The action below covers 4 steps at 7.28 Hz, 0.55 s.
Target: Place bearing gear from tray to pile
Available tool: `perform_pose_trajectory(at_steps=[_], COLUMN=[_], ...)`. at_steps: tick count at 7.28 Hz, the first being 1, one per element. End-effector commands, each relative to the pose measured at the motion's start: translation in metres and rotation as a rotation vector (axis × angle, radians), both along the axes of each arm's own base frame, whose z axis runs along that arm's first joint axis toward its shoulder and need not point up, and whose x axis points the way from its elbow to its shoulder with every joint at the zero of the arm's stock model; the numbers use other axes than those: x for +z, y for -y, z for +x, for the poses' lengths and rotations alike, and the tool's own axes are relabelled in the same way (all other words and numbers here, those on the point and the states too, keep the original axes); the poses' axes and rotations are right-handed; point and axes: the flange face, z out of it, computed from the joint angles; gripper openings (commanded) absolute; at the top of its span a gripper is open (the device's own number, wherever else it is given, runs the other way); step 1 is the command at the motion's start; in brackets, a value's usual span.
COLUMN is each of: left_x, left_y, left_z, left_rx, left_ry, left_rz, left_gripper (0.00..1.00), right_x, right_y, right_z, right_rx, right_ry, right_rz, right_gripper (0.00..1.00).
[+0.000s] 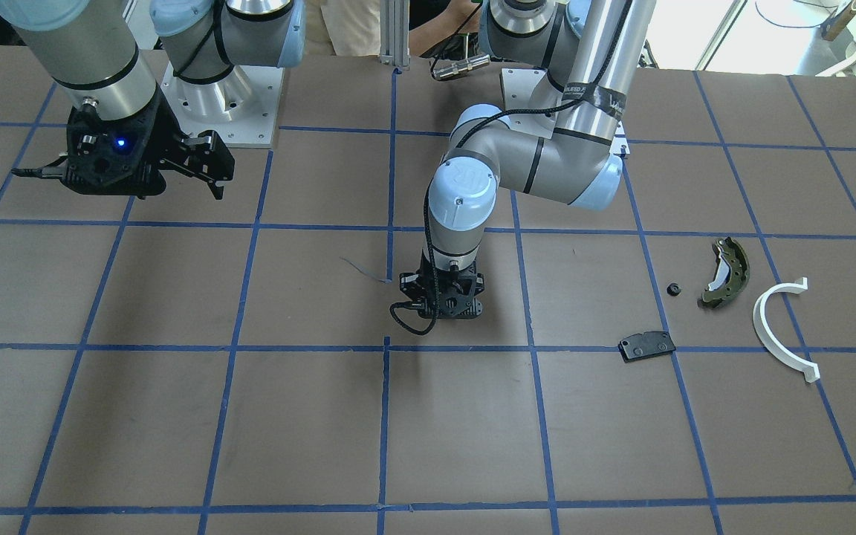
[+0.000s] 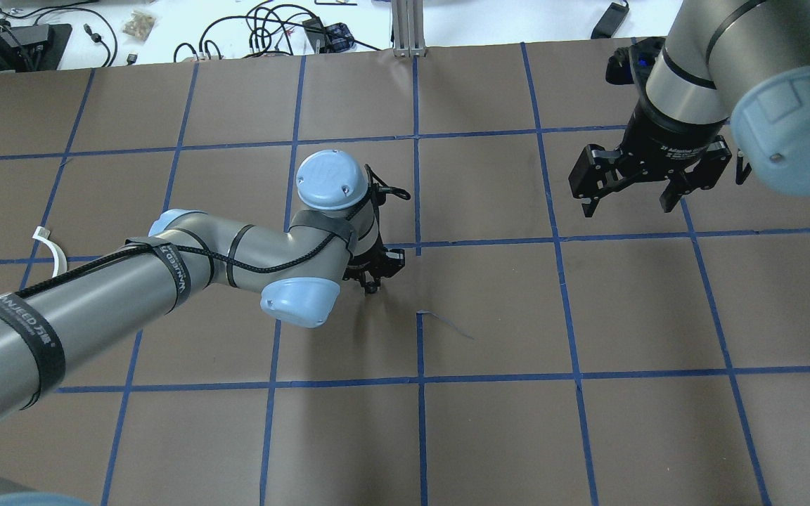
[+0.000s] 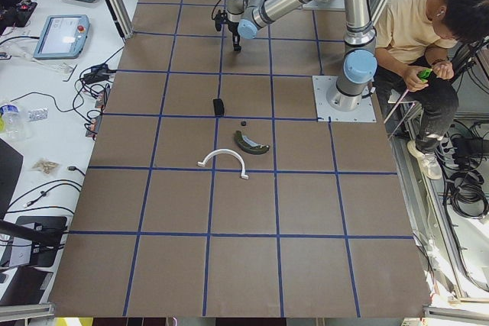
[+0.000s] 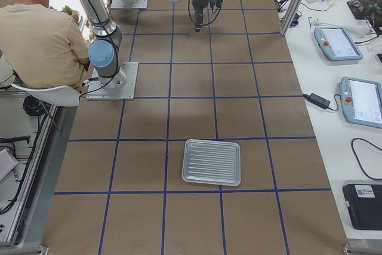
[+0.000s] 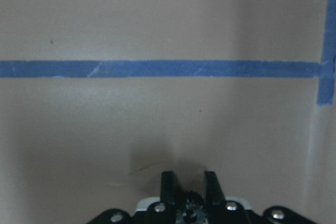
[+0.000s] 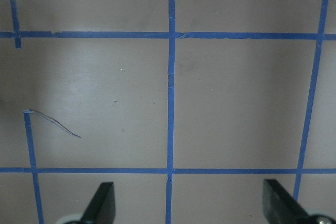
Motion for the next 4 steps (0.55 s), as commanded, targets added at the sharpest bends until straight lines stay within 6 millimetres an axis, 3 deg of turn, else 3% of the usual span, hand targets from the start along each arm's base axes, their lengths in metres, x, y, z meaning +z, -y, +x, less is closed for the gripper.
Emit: perform_pose_trajectory(at_steps=[1, 2, 4], left_x=[0.030, 0.043, 0.058], left_y=[0.009, 0.017, 0.035], left_z=[0.005, 0.020, 0.077], left_rx=[-0.001, 0.025, 0.070], left_ry=[-0.012, -0.008, 0.008], left_rz=[-0.050, -0.055, -0.054], left_gripper=[0.00, 0.00, 0.00], right_x=[-0.001, 0.001, 0.002], right_y=[0.000, -0.001, 0.000], right_z=[0.002, 0.005, 0.005], right_rx=[0.000, 0.001, -0.001], right_ry=[0.016, 0.031, 0.033], right_rz=[0.001, -0.002, -0.004], right_gripper=[1.00, 1.00, 1.00])
